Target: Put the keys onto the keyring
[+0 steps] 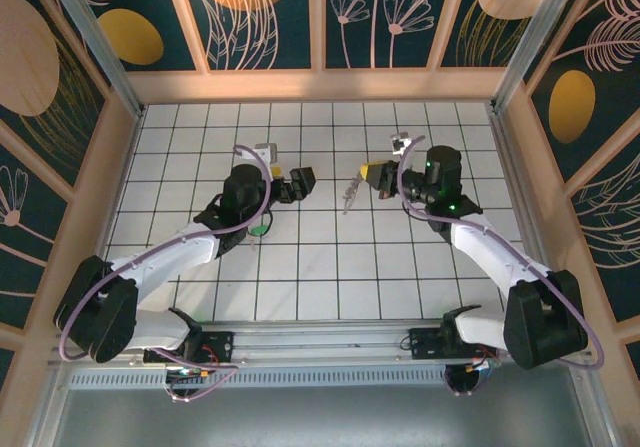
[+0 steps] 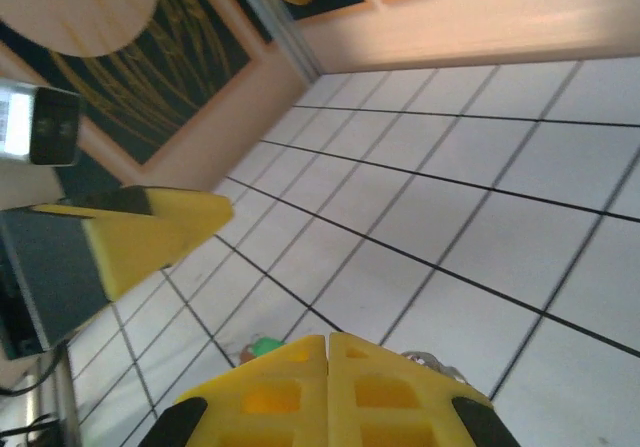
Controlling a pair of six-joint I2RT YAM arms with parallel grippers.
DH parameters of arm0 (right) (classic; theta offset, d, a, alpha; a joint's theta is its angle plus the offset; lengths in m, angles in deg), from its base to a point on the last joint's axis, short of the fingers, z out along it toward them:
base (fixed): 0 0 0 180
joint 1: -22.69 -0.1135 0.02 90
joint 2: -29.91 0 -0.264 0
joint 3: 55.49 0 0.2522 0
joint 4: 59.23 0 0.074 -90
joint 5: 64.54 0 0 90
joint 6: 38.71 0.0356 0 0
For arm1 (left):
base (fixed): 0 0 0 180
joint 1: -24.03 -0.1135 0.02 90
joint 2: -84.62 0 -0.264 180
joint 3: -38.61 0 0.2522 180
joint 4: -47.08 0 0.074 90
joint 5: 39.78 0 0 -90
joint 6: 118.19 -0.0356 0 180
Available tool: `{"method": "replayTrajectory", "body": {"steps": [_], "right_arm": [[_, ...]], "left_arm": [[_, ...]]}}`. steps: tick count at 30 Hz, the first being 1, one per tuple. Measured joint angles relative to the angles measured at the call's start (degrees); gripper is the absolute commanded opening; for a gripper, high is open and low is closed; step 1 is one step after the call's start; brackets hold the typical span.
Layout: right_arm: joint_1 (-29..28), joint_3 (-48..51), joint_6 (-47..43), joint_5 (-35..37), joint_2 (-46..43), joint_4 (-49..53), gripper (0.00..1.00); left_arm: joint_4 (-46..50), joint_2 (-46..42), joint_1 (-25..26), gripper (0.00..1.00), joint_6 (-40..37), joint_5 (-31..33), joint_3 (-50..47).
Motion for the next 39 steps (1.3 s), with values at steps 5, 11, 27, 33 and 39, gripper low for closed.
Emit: {"method": "replayTrajectory", "body": {"steps": [5, 11, 27, 33, 39], "right_arm": [[1.66, 1.57, 2.10, -5.64, -0.13, -5.09, 0.00], [2.78, 1.79, 4.74, -10.84, -0.13, -9.68, 0.00], [2.54, 1.86, 12.35, -16.48, 4.07, -20.02, 0.00], [0.09, 1.86, 11.98, -13.86, 6.47, -19.58, 0.00], [-2.91, 2.43, 12.09, -12.28, 10.80, -20.76, 0.00]], "left_arm": [[-0.55, -0.85, 0.00, 0.85, -2.27, -2.78, 1.07], [-2.69, -1.22, 0.00, 0.65, -4.63, -7.17, 2.84], [-11.96, 1.51, 0.00, 0.52, -5.62, -21.75, 4.46], [-11.87, 1.51, 0.00, 0.62, -5.42, -19.74, 4.44], [-11.34, 0.74, 0.00, 0.67, -5.38, -14.67, 2.54]]}}
